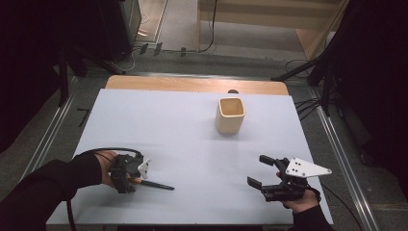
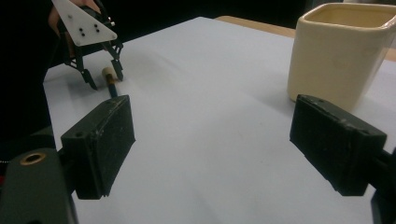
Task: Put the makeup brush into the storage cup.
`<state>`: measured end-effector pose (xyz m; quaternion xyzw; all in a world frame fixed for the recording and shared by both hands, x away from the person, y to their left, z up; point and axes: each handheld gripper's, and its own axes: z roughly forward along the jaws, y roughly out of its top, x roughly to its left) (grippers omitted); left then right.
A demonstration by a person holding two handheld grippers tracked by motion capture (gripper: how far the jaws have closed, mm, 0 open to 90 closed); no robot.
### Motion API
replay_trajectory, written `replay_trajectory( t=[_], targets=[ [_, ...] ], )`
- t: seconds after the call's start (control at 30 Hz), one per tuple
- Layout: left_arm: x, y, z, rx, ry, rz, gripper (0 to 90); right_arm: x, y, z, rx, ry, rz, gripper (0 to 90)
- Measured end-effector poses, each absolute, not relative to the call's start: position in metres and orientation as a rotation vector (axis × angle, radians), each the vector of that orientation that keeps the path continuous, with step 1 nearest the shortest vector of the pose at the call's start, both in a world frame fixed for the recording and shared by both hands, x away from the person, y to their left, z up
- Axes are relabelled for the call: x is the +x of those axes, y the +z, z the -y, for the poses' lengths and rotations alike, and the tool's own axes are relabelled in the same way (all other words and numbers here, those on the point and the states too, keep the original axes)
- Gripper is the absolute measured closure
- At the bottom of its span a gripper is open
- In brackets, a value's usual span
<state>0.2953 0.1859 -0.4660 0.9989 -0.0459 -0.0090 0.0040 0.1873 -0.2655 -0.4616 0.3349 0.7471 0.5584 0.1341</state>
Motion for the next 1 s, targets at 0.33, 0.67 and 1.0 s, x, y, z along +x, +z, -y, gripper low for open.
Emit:
replay_trajectory(
  t=[0.33, 0.67, 1.0],
  targets=[
    [0.2947, -0.4650, -0.1847, 3.134, 0.023, 0.147, 69.6, 0.1872, -0.4615, 0.2652, 0.969, 1.614, -2.167, 14.6],
    [0.2974, -0.4648, -0.1841, 3.134, -0.007, 0.159, 77.6, 0.1880, -0.4620, 0.2647, 0.971, 1.613, -2.170, 14.5],
    [0.2984, -0.4648, -0.1825, 3.138, -0.027, 0.134, 78.0, 0.1881, -0.4620, 0.2650, 0.972, 1.615, -2.170, 14.6]
  ],
)
